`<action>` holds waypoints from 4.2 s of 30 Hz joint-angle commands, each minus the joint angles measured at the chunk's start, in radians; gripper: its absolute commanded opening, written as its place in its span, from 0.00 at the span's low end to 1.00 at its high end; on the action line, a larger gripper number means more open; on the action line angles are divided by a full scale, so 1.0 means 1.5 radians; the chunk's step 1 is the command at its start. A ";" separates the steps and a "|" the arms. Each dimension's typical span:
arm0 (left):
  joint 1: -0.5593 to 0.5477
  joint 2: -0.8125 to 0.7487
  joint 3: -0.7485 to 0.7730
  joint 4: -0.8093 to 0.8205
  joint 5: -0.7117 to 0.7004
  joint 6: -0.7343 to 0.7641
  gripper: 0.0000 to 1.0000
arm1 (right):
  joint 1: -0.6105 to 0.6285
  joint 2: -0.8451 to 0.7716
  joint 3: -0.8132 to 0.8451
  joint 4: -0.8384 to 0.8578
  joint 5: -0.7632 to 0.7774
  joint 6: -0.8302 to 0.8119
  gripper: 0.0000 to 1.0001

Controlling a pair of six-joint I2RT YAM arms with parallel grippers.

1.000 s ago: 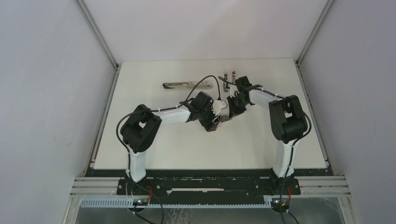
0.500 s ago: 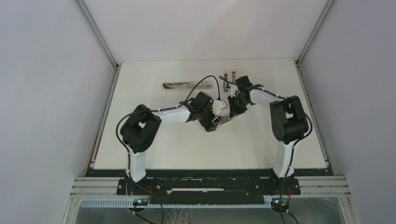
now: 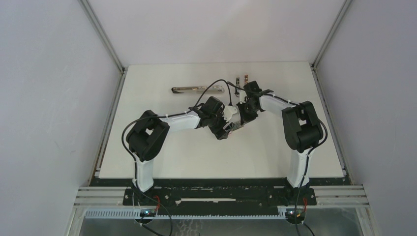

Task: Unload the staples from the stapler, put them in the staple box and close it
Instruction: Close the staple box at the center of the board.

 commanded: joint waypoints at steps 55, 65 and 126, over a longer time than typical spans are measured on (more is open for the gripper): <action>-0.008 -0.002 -0.036 0.010 -0.015 -0.022 0.59 | 0.026 -0.045 0.010 0.017 0.023 0.024 0.00; -0.014 0.002 -0.040 0.010 -0.009 -0.026 0.58 | 0.031 -0.042 0.010 0.022 0.034 0.033 0.00; -0.014 0.015 -0.040 0.014 -0.012 -0.041 0.49 | 0.040 -0.044 0.008 0.029 0.022 0.053 0.00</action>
